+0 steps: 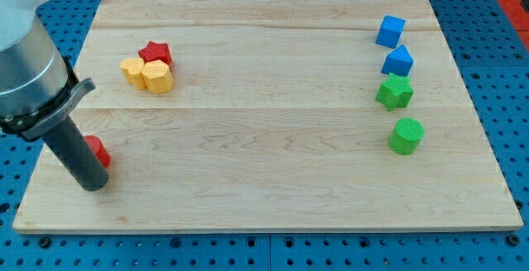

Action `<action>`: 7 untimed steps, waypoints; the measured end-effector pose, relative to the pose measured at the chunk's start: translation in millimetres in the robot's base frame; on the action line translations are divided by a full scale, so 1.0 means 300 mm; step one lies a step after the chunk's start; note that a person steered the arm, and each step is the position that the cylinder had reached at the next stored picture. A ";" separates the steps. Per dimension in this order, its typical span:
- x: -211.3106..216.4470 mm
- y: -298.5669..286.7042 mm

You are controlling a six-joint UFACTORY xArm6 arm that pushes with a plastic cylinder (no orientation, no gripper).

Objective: Push the red circle below the yellow hexagon

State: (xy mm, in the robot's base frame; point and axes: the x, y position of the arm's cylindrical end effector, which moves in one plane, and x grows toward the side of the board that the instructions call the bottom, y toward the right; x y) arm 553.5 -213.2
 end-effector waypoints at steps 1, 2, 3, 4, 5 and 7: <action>-0.067 -0.058; -0.117 -0.092; -0.096 -0.162; -0.114 -0.198; -0.162 -0.133; -0.287 -0.118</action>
State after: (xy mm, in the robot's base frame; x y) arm 467.3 -248.7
